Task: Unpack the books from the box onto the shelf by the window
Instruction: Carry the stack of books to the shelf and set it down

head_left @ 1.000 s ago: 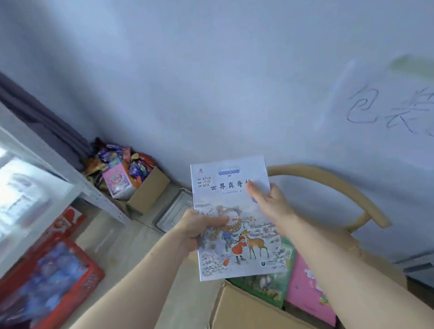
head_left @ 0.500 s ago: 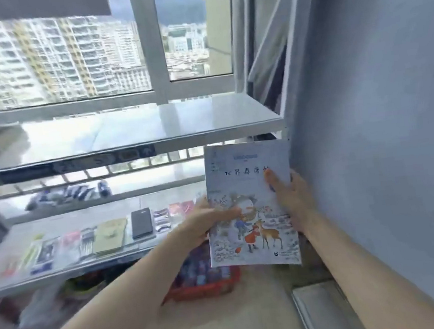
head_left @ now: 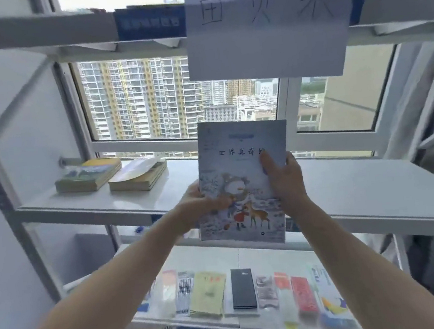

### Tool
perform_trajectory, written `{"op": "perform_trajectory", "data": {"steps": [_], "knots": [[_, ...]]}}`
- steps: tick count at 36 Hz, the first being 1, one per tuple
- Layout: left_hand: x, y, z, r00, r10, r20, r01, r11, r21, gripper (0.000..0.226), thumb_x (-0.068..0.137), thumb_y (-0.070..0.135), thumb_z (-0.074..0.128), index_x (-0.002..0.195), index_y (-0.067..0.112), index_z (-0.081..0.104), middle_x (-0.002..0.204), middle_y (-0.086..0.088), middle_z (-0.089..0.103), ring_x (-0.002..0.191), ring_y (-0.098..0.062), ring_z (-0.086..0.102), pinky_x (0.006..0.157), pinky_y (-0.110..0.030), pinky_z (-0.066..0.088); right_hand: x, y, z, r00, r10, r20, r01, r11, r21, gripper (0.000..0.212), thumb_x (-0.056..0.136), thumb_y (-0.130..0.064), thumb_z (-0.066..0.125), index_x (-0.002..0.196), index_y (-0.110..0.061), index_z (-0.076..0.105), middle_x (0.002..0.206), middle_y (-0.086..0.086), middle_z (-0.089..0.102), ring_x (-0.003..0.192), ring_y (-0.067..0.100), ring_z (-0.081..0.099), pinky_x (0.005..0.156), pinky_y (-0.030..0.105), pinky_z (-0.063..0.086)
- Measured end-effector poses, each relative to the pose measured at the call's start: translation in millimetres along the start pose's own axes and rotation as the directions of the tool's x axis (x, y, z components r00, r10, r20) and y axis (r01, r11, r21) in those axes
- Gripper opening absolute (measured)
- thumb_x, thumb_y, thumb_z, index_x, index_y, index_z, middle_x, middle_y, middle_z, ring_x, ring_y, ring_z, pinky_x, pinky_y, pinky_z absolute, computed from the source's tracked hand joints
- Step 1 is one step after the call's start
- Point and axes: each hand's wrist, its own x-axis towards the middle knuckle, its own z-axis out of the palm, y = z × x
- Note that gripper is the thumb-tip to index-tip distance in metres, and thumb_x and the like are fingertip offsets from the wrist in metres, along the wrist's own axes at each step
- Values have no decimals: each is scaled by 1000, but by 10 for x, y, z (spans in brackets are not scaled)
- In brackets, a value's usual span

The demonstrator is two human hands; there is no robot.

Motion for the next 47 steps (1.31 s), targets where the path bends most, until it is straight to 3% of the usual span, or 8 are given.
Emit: {"op": "perform_trajectory", "data": {"steps": [11,16,22,25,30,37,42,47], "knots": [[1097,-267,-1179,975,78,-209,-72,997,34,57,63,-2,84,113,6,58,96,-5,75,90,-25,74,74,-39,61,1133,575,1018,982,-163,97,154,984,91,43,89,-28,70,121,-6,52,115,18,68,97,35,71,79,55,59],[1424,-509,-1440,966,77,-247,-71,997,33,57,64,-5,83,114,4,56,104,-11,71,96,-27,72,81,-49,59,1375,864,1204,980,-175,96,167,982,86,34,90,-25,70,117,-14,53,113,14,68,96,32,71,76,51,60],[1583,-764,-1595,972,91,-215,-95,996,-5,61,61,-4,87,116,-4,58,103,-12,74,93,-28,73,75,-44,61,1472,1149,1265,978,-193,83,186,979,81,35,90,-24,69,119,-14,53,114,11,68,101,32,70,80,51,59],[1605,-846,-1597,974,105,-200,-119,991,-61,74,54,8,90,118,-5,56,105,-16,72,95,-33,72,74,-43,60,1486,1228,1270,979,-197,54,191,977,98,32,91,-22,67,120,-23,54,112,1,71,103,26,70,78,39,60],[1628,-969,-1571,975,122,-185,-140,986,-85,67,59,4,88,118,4,56,101,-5,74,93,-24,73,69,-32,59,1493,1367,1230,987,-120,107,122,993,-5,55,79,-44,73,124,-16,57,112,5,72,101,27,70,77,40,60],[1668,-985,-1555,982,87,-170,-119,975,-187,65,63,1,84,121,0,54,108,-18,71,98,-35,70,76,-47,60,1431,1629,1263,995,-77,61,83,990,-111,42,83,-53,71,112,-23,66,104,4,75,94,27,73,73,41,61],[1909,-727,-1667,970,-190,-153,140,947,-290,66,65,2,86,122,2,52,105,-18,72,87,-33,74,67,-43,60,1860,1481,1408,978,205,-38,-208,960,-185,46,73,-56,79,94,-15,72,81,7,77,74,28,75,64,42,63],[2157,-648,-1785,849,-482,-217,447,874,-189,55,65,7,89,111,-8,64,88,-18,75,72,-30,74,66,-40,62,2228,1677,1558,825,543,-156,-564,771,-295,66,73,-52,81,110,1,67,96,15,73,82,29,72,74,39,59]]}}
